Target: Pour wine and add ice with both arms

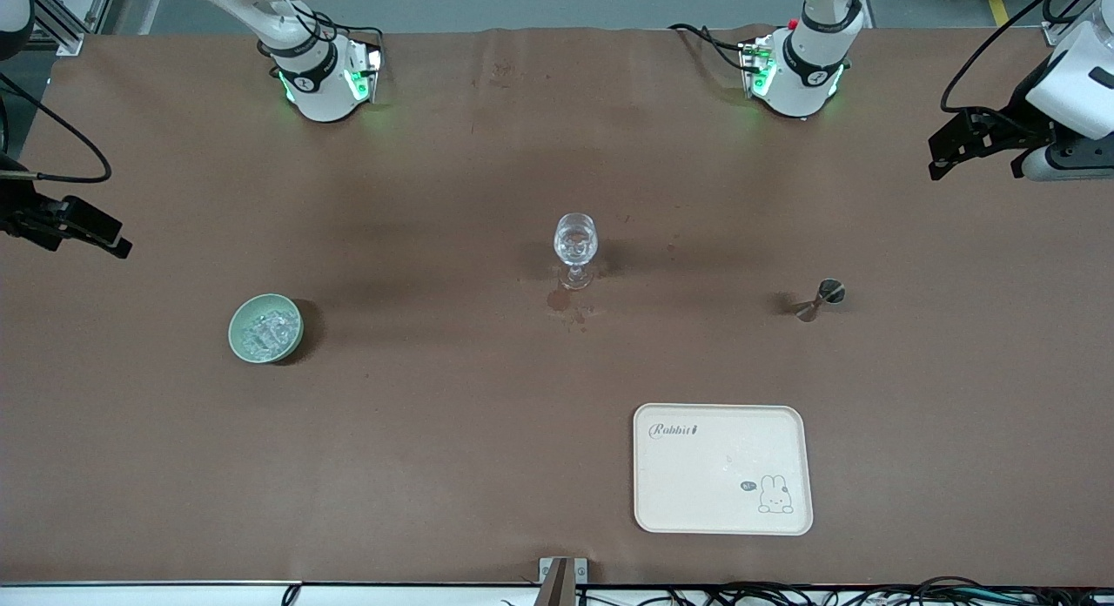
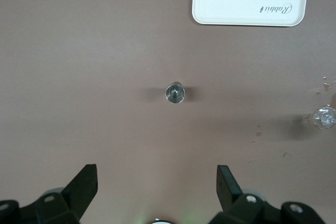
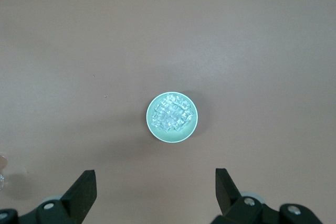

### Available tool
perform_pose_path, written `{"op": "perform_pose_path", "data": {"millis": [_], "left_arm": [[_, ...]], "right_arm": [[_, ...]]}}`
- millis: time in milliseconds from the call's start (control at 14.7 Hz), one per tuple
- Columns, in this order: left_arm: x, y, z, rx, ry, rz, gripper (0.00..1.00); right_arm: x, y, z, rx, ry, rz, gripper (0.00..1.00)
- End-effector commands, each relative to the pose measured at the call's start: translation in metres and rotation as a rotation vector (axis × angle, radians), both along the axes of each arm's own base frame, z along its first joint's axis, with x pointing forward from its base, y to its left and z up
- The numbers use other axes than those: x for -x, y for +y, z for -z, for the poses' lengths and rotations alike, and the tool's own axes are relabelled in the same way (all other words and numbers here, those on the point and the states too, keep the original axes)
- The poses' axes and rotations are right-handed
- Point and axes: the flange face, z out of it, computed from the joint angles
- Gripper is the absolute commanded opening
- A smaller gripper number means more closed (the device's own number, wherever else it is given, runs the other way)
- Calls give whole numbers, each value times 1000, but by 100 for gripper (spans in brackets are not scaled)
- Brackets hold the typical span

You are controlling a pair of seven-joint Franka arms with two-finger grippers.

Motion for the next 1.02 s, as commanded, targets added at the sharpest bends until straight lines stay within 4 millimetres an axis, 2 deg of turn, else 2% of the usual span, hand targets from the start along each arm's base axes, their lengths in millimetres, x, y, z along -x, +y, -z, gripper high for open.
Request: {"op": "perform_pose_path", "data": {"millis": [0,273,478,546,614,819,956], "left_arm": [[3,1,-6,14,2,9,100],[1,8,-3,9,8,-2,100],[-10,16,12,7,38,-26,100],[-17,16,20,16,50,-43,100],[-29,18,38,15,76,-55,100],[-59,50,83,33,104,-172,100],[-72,57,116,83,166,-260,100]], "right_arm": [[0,0,-1,-19,-5,-7,100],[1,0,-1,-19,-2,-9,100],[1,2,1,-19,3,-12,100],[0,2,4,-20,9,-13,100],[-2,2,10,-18,19,-21,100],[-17,0,52,-7,51,-51,100],[-19,-7,92,3,40,-115,100]]}}
